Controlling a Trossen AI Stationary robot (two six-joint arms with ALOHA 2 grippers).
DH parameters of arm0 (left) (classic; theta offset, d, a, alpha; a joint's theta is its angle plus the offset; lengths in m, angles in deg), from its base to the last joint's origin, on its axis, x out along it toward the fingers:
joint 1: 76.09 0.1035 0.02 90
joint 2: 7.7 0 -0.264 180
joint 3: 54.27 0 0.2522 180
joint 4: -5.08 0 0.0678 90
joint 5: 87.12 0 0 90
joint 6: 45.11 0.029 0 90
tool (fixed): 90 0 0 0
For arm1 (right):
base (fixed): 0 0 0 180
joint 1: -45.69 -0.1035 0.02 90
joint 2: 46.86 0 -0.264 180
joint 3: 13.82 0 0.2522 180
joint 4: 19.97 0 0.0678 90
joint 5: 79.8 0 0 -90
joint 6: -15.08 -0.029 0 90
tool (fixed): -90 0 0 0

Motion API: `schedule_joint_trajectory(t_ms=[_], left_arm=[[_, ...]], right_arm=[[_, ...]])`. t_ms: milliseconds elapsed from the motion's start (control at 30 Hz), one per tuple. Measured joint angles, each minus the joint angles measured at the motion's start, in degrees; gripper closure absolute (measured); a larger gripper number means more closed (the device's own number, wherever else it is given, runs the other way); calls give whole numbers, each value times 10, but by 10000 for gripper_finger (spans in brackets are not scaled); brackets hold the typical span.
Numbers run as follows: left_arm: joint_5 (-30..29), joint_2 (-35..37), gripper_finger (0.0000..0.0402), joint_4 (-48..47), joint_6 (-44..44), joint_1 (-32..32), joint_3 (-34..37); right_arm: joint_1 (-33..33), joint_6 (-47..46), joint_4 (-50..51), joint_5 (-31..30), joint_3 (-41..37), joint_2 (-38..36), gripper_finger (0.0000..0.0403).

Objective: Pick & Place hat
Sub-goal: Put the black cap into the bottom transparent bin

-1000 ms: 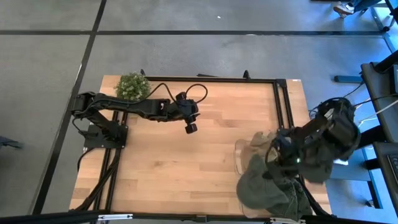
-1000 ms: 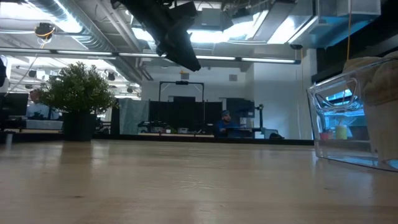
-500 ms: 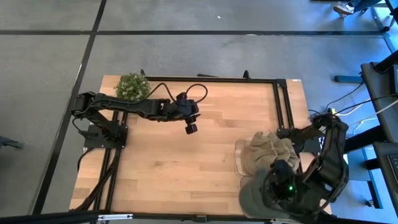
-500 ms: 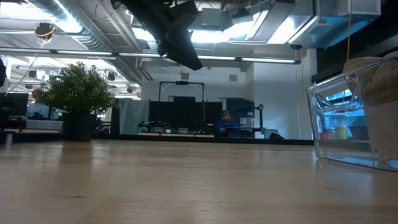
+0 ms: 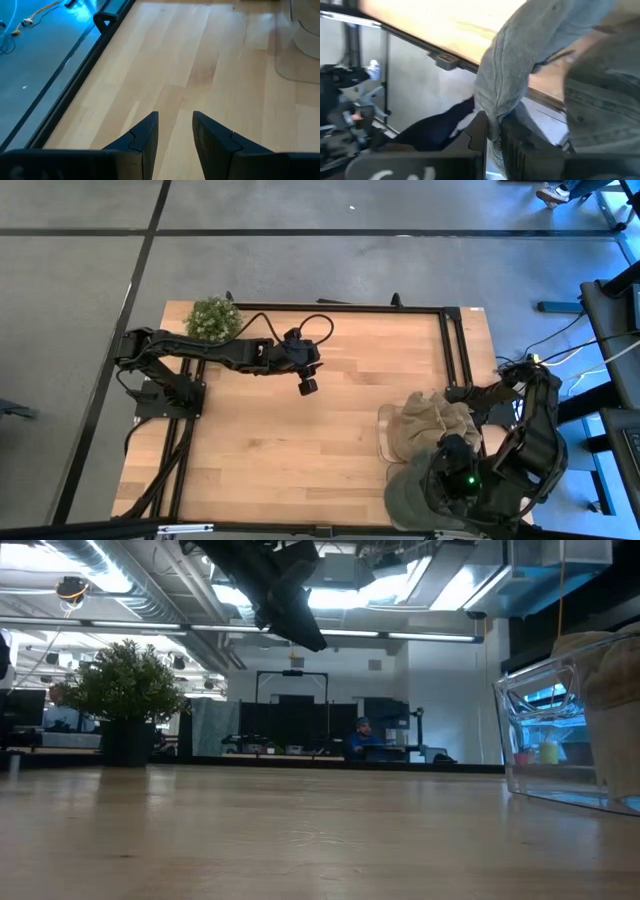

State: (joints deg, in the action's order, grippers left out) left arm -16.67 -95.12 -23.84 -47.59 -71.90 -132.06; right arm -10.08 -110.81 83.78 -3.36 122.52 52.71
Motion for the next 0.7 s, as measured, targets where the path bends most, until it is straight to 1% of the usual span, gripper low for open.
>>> schedule_joint_trajectory(t_ms=[100, 500, 600, 700], left_arm=[[0, 0, 285, 0, 3, 0, 0], [0, 0, 286, 0, 3, 0, 0], [0, 0, 285, 0, 3, 0, 0], [0, 0, 286, 0, 3, 0, 0]], right_arm=[[0, 10, 0, -18, 14, 0, 369], [0, 30, 1, -18, 42, -1, 369], [0, 30, 0, -18, 26, -1, 369], [0, 19, 0, 1, -4, 0, 369]])
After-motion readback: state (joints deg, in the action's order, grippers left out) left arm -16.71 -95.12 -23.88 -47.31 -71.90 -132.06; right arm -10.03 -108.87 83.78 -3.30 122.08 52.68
